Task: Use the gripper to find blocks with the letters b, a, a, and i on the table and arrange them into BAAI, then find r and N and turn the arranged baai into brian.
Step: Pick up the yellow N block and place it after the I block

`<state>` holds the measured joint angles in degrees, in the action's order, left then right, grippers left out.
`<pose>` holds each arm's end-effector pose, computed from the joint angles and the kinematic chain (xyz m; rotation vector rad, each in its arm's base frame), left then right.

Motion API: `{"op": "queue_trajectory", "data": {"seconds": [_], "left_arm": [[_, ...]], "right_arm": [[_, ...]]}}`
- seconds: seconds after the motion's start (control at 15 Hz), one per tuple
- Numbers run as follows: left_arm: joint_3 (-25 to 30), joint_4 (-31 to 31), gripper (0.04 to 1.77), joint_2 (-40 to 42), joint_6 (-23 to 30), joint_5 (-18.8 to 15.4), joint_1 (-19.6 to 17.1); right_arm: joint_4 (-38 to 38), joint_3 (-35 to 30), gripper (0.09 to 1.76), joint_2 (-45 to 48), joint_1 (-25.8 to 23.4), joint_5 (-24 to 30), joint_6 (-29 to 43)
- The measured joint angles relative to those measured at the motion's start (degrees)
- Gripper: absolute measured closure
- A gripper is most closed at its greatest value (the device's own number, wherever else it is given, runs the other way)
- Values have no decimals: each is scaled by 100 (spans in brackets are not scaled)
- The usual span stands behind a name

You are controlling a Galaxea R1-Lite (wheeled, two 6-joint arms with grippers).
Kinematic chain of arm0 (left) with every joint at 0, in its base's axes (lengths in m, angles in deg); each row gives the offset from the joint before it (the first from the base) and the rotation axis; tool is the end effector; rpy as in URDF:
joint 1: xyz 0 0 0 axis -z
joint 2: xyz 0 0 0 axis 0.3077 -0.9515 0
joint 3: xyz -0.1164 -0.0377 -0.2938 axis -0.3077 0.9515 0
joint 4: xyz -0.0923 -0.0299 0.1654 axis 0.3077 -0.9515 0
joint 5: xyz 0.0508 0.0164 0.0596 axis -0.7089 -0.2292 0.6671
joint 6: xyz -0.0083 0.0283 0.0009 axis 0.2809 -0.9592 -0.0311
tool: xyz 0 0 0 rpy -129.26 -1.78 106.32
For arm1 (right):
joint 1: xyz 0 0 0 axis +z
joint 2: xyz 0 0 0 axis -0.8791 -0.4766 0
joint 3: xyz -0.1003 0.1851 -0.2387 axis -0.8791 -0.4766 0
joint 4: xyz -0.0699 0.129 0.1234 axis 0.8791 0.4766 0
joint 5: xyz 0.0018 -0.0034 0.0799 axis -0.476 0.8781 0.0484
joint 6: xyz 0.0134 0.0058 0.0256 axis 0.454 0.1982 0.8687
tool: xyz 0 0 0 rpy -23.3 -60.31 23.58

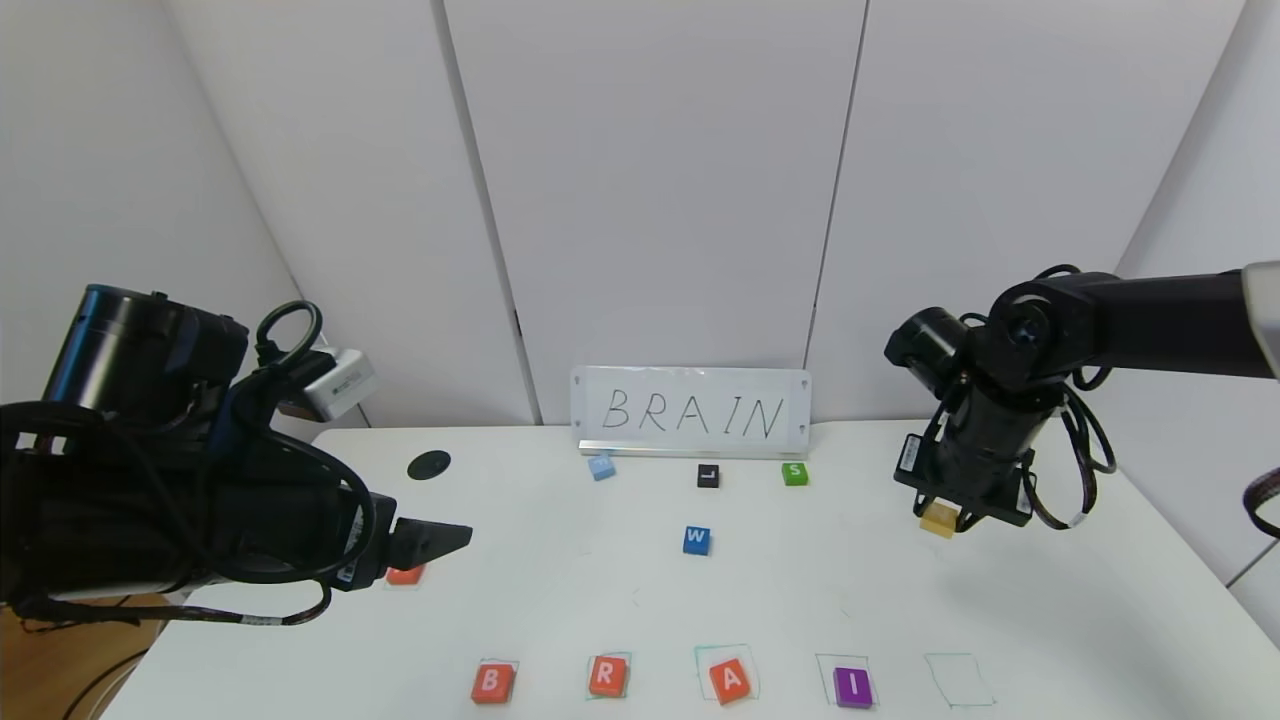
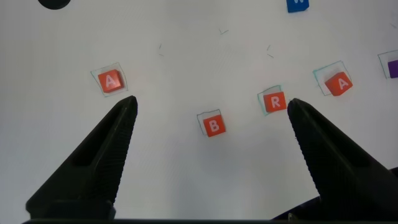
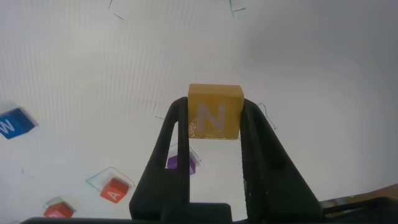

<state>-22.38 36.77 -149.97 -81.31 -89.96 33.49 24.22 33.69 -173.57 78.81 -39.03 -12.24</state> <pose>0.2209 -0.0629 0.2174 0.0890 0.7421 -0.2993 0.3824 0.1139 0.1547 0.4168 1.2419 -0.4368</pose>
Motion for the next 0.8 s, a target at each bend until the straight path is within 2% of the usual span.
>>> {"op": "queue_trajectory", "data": {"seconds": [0.13,0.53,0.8], "left_arm": [[0,0,9,-5,2,0,-2],[6,4,9,-72,0,6,0],[22,4,9,-101,-4,9,6]], "right_arm": [[-169,-447,131,325,39,22,-257],[-1972,-2523,131,1195,171,99,-1148],[-2843,-3736,131,1729,218,427,-1871]]}}
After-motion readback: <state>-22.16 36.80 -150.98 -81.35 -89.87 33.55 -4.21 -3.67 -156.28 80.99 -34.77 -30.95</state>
